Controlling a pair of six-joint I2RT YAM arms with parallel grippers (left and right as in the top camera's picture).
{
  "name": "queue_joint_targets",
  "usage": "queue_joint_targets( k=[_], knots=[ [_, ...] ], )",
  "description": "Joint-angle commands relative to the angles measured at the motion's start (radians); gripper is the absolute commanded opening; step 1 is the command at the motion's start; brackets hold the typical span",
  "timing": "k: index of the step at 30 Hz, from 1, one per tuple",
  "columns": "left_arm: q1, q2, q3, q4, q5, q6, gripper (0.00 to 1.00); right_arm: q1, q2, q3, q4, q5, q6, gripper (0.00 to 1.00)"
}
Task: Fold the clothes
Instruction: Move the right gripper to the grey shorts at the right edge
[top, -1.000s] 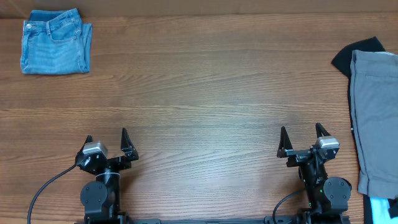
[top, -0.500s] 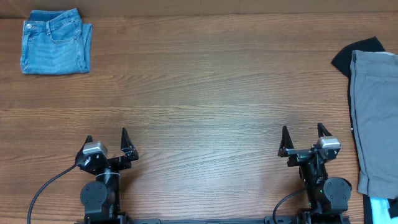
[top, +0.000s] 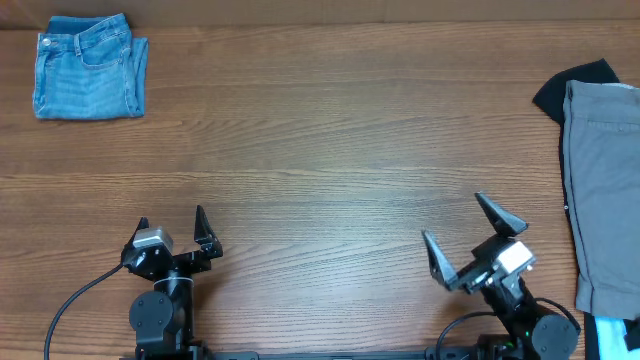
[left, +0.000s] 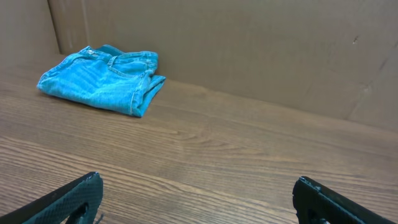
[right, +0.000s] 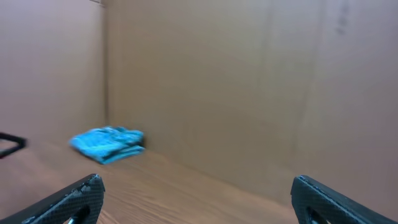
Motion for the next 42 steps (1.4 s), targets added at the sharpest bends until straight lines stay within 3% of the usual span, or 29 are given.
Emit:
queue_joint_targets(
  k=[1, 7, 14, 20, 24, 32, 38, 42],
  knots=[
    [-0.005, -0.011, -0.004, 0.003, 0.005, 0.022, 1.00, 0.005, -0.011, -0.010, 0.027, -0.084, 0.003, 1.00],
    [-0.005, -0.011, -0.004, 0.003, 0.005, 0.022, 1.00, 0.005, -0.011, -0.010, 0.038, 0.010, 0.107, 1.00],
    [-0.005, -0.011, -0.004, 0.003, 0.005, 0.022, 1.00, 0.005, -0.007, 0.045, 0.102, 0.254, 0.100, 1.00],
    [-0.005, -0.011, -0.004, 0.003, 0.005, 0.022, 1.00, 0.005, 0.100, 0.163, 0.090, 0.354, -0.042, 1.00],
    [-0.005, -0.011, -0.004, 0.003, 0.005, 0.022, 1.00, 0.005, 0.288, 0.313, 0.034, 0.451, -0.157, 1.00],
    [-0.005, -0.011, -0.004, 0.003, 0.005, 0.022, 1.00, -0.013, 0.797, 0.803, -0.318, 0.763, -0.185, 1.00],
    [-0.005, -0.011, -0.004, 0.003, 0.005, 0.022, 1.00, -0.161, 1.251, 1.310, -0.757, 0.773, -0.185, 1.00],
    [-0.005, -0.011, -0.004, 0.003, 0.005, 0.022, 1.00, -0.231, 1.476, 1.549, -0.967, 0.773, -0.184, 1.00]
  ],
)
